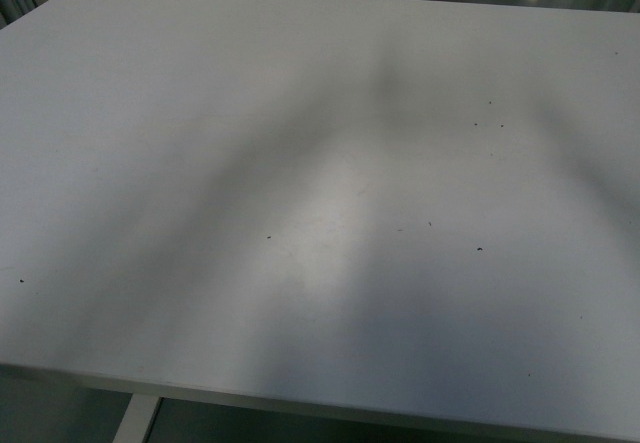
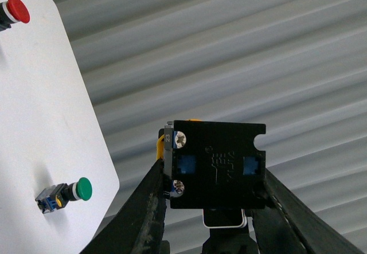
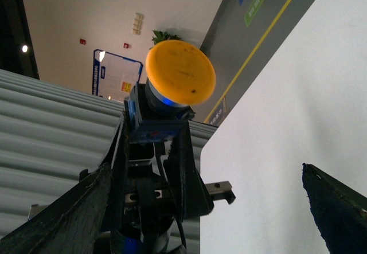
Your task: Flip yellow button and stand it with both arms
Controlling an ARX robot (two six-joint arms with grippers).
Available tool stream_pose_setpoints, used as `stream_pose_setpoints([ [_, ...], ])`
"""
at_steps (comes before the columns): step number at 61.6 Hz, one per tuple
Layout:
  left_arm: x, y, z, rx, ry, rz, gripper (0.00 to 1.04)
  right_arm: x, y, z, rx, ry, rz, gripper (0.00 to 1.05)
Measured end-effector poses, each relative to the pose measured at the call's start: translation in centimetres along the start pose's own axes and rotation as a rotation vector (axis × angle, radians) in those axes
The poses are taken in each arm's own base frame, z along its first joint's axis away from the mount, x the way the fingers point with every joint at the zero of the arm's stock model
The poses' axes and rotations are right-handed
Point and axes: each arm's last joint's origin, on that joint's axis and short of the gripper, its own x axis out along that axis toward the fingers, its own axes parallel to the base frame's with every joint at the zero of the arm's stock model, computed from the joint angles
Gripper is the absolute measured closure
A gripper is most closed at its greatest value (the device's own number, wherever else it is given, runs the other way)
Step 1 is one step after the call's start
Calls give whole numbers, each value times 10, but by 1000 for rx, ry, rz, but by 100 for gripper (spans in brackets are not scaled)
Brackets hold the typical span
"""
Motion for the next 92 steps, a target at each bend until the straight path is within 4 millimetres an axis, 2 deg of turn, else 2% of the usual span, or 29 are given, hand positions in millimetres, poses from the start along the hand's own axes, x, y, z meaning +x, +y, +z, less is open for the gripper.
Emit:
stream_pose_setpoints([
  [15,0,0,0,0,0,0,70,24,10,6,5,13,5,7],
  [35,0,0,0,0,0,0,70,43,12,8,16,27,2,7],
  [54,0,0,0,0,0,0,70,57,19,12,14,24,19,7],
  [70,0,0,0,0,0,0,70,58,19,13,14,29,19,7],
  [72,0,0,0,0,0,0,70,58,19,13,15,29,18,12],
  [79,0,0,0,-1,-1,0,70,60,17,13,16,32,14,42],
  [85,0,0,0,-1,-4,1,70,63,20,14,15,26,24,60],
  [92,0,0,0,-13,-9,2,70,65,21,13,37,26,33,68],
])
